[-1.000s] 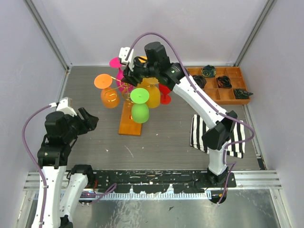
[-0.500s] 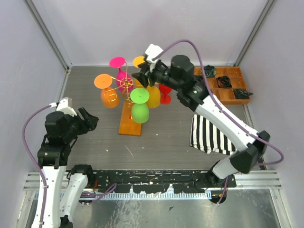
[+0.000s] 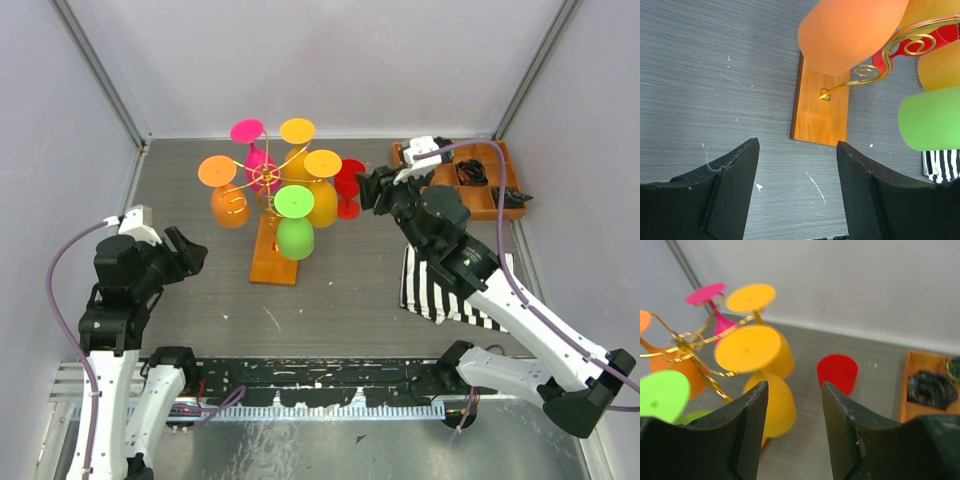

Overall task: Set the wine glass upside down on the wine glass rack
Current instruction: Adjust the wine rack at the center of the board.

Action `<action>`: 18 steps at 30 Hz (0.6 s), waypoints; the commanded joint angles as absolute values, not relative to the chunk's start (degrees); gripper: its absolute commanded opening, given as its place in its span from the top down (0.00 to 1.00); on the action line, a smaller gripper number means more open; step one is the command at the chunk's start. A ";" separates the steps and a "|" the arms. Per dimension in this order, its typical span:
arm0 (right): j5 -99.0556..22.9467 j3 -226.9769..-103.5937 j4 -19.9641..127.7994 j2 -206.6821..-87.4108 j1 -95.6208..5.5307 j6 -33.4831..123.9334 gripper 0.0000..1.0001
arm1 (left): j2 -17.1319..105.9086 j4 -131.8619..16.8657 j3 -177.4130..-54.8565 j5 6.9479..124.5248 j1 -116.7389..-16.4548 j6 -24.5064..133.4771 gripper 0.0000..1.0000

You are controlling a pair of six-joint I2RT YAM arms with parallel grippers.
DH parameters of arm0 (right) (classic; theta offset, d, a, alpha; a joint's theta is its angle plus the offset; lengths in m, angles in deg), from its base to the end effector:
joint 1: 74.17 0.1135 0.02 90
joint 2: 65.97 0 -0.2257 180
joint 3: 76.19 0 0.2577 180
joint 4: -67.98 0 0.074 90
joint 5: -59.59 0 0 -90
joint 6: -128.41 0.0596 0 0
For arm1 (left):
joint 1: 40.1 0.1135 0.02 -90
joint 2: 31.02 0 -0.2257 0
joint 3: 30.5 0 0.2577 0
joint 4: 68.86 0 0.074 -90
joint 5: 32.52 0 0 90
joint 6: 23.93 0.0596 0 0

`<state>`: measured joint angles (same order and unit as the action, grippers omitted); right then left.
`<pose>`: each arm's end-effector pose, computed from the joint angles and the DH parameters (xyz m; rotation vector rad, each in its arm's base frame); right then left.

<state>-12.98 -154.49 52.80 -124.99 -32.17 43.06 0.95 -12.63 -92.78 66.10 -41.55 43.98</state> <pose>0.2182 0.1725 0.4014 -0.2458 1.4973 0.4261 0.1703 -0.0132 0.3050 -0.2708 2.0241 -0.4109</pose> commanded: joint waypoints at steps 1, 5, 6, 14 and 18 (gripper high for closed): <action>-3.57 -149.15 47.62 -122.05 -32.01 52.05 0.46 | 0.86 -13.68 -92.01 66.26 -41.64 44.42 0.30; -1.76 -146.67 41.70 -122.91 -32.07 57.25 0.42 | 1.00 -13.48 -92.16 66.40 -41.73 44.44 0.30; -1.87 -146.47 40.60 -123.48 -32.15 58.32 0.39 | 1.02 -13.47 -92.07 66.36 -41.76 44.44 0.30; -9.53 -146.24 32.51 -130.18 -34.47 64.95 0.01 | 1.24 -13.37 -92.19 66.00 -42.12 44.44 0.30; -11.43 -145.71 30.18 -132.80 -34.70 65.60 0.00 | 1.21 -13.28 -92.22 65.87 -42.18 44.44 0.30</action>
<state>-8.55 -145.42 32.93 -131.57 -34.29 62.66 1.23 -12.63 -92.56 65.99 -41.92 43.98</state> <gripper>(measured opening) 0.998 0.702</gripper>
